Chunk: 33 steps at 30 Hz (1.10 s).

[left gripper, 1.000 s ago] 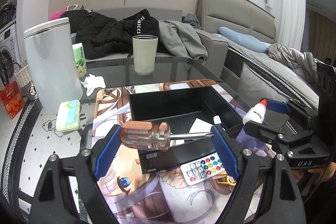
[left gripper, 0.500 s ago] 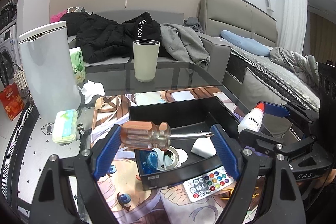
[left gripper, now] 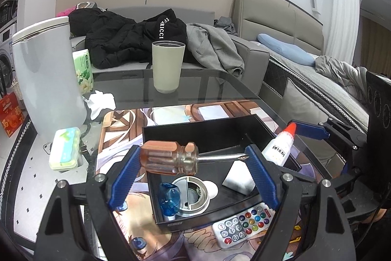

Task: Organize rigid objects
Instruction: 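Lift the glue bottle and screwdriver with both tools and carry them over the box, then lower both held items into the box and open both tools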

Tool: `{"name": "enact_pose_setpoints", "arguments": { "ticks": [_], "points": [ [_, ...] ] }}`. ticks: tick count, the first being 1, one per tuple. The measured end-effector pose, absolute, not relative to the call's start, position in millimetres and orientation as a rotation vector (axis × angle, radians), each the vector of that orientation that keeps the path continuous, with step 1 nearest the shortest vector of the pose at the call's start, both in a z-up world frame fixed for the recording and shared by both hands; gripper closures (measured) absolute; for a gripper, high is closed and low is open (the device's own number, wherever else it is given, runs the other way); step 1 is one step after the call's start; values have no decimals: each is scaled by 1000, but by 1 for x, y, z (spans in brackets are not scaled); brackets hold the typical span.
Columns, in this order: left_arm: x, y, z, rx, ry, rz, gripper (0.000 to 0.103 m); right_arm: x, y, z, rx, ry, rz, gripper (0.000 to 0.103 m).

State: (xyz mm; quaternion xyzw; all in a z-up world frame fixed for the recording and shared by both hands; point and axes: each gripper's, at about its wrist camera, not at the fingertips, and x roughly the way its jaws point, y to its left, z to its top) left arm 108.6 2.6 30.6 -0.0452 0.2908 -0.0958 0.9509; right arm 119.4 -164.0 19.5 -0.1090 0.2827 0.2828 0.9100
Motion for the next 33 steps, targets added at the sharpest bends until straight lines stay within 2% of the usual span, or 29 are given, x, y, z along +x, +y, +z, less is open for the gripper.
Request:
{"name": "enact_pose_setpoints", "arguments": {
  "ticks": [27, 33],
  "points": [
    [125, -8, 21, -106, 633, -236, 18, 135, -140, 2, -280, 608, 629, 16],
    [122, -11, 21, -82, 637, -231, 18, 129, -145, 6, -283, 596, 621, 9]
  ]
}}
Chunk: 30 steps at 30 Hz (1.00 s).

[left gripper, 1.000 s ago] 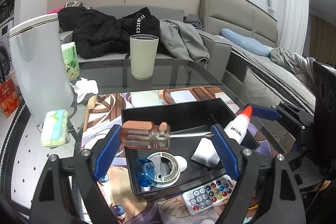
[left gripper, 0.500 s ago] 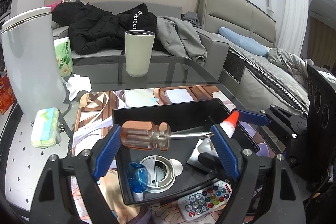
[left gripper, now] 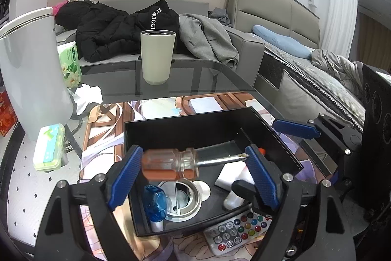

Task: Organize rigid objects
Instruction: 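Lower both held items into the box and open both tools, then withdraw both tools and move the right tool toward the yellow plastic tweezers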

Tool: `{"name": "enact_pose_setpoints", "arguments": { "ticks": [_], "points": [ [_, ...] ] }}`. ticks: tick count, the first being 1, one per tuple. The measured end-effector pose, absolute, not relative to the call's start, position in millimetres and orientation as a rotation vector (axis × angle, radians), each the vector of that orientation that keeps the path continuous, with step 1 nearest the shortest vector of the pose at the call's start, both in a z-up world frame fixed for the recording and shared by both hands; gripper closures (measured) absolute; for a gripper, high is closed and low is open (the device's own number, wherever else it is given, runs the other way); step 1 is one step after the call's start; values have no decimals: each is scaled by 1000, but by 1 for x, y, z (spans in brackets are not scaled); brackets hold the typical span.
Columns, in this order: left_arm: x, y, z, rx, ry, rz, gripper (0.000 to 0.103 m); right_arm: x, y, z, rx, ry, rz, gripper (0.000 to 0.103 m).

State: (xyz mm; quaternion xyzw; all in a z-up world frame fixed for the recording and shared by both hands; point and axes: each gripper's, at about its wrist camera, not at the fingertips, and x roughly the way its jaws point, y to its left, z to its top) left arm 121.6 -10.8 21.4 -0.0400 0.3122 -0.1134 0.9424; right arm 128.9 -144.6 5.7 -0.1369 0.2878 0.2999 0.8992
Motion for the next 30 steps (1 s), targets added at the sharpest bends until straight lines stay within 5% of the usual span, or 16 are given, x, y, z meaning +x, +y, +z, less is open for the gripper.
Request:
{"name": "enact_pose_setpoints", "arguments": {
  "ticks": [9, 30],
  "points": [
    [108, -8, 24, -76, 642, -222, 0, 112, -165, 10, -285, 589, 588, 3],
    [73, 5, 8, -118, 675, -200, 0, 84, -204, -1, -258, 668, 527, 1]
  ]
}}
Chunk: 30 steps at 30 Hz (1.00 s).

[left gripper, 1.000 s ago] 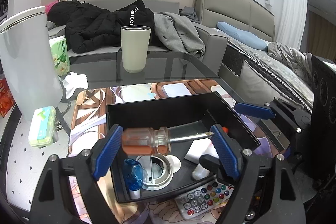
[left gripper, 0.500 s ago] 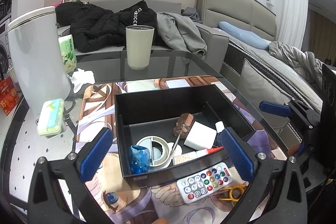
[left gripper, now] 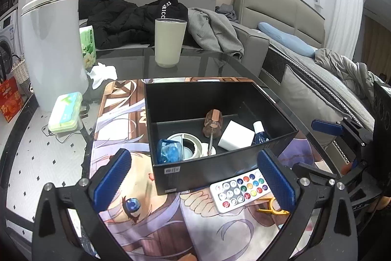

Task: Organize rigid objects
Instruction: 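Withdraw both tools and move the right tool toward the yellow plastic tweezers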

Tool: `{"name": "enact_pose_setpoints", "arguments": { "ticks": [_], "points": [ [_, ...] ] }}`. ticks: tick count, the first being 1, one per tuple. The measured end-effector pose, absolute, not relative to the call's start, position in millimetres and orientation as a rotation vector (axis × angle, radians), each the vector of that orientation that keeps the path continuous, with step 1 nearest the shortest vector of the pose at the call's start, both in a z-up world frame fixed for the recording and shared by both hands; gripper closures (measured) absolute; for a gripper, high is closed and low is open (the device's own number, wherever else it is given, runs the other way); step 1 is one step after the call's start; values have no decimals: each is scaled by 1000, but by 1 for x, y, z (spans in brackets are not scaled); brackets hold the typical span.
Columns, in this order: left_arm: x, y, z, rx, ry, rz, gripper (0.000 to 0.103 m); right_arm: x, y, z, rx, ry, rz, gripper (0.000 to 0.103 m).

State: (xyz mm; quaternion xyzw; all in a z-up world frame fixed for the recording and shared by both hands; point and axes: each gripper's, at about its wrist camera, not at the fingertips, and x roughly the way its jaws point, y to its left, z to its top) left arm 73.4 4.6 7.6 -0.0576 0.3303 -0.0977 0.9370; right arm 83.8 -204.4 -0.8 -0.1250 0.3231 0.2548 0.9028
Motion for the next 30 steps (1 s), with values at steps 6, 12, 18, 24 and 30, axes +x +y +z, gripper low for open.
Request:
{"name": "enact_pose_setpoints", "arguments": {
  "ticks": [6, 12, 18, 24, 30],
  "points": [
    [67, 5, -1, -115, 684, -177, 0, 75, -199, -11, -298, 706, 549, 1],
    [58, 1, 0, -95, 667, -172, 0, 68, -197, -24, -323, 748, 568, 1],
    [53, -3, 1, -76, 668, -187, 0, 62, -195, -35, -340, 791, 592, 1],
    [53, -5, -1, -71, 676, -192, 0, 59, -193, -41, -369, 818, 607, 1],
    [54, -5, -1, -71, 679, -194, 0, 57, -194, -48, -431, 839, 611, 1]
  ]
}}
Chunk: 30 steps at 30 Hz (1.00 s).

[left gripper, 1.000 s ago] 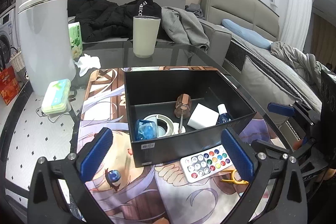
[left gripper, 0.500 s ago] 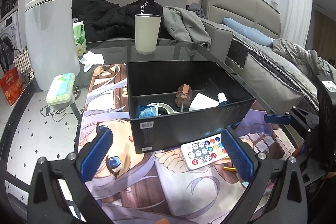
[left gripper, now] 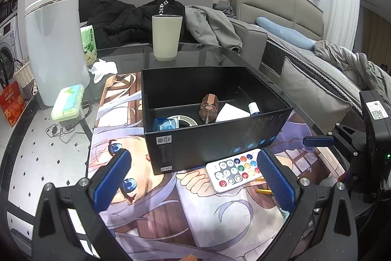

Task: Organize rigid objects
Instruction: 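Withdraw both tools and move the right tool toward the yellow plastic tweezers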

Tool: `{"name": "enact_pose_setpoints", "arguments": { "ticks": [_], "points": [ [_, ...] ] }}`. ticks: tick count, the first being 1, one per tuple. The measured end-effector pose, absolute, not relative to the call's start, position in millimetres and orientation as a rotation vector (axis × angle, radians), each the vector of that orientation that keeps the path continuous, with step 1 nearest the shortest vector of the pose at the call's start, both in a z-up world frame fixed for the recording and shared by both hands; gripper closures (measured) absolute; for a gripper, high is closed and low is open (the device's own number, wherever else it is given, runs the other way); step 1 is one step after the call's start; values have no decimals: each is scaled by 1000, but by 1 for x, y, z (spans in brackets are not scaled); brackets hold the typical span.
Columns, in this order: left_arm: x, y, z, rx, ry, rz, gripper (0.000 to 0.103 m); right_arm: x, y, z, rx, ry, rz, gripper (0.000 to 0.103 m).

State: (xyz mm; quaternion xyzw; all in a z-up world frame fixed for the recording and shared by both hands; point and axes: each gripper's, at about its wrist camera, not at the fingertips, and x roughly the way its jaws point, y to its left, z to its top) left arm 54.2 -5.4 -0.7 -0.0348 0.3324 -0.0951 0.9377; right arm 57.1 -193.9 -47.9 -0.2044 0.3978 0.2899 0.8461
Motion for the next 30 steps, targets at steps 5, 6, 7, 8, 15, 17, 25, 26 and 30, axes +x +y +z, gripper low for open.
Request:
{"name": "enact_pose_setpoints", "arguments": {
  "ticks": [5, 6, 7, 8, 15, 17, 25, 26, 30],
  "points": [
    [54, -6, -1, -72, 682, -193, 0, 67, -209, -48, -428, 867, 566, 1],
    [54, -5, -1, -72, 682, -192, 0, 69, -213, -47, -428, 865, 542, 1],
    [54, -5, -1, -72, 684, -191, 0, 72, -216, -47, -417, 866, 515, 1],
    [55, -5, -1, -72, 685, -191, 0, 77, -220, -47, -402, 870, 482, 1],
    [56, -7, -4, -64, 697, -196, 0, 82, -221, -45, -315, 892, 518, 1],
    [57, -8, -5, -62, 702, -198, 0, 77, -214, -46, -313, 897, 556, 1],
    [58, -10, -8, -59, 721, -205, 0, 76, -193, -55, -332, 916, 598, 1],
    [59, -10, -8, -57, 722, -205, 0, 77, -192, -55, -330, 918, 600, 1],
    [59, -9, -10, -61, 731, -206, 0, 81, -191, -57, -318, 922, 589, 1]
  ]
}}
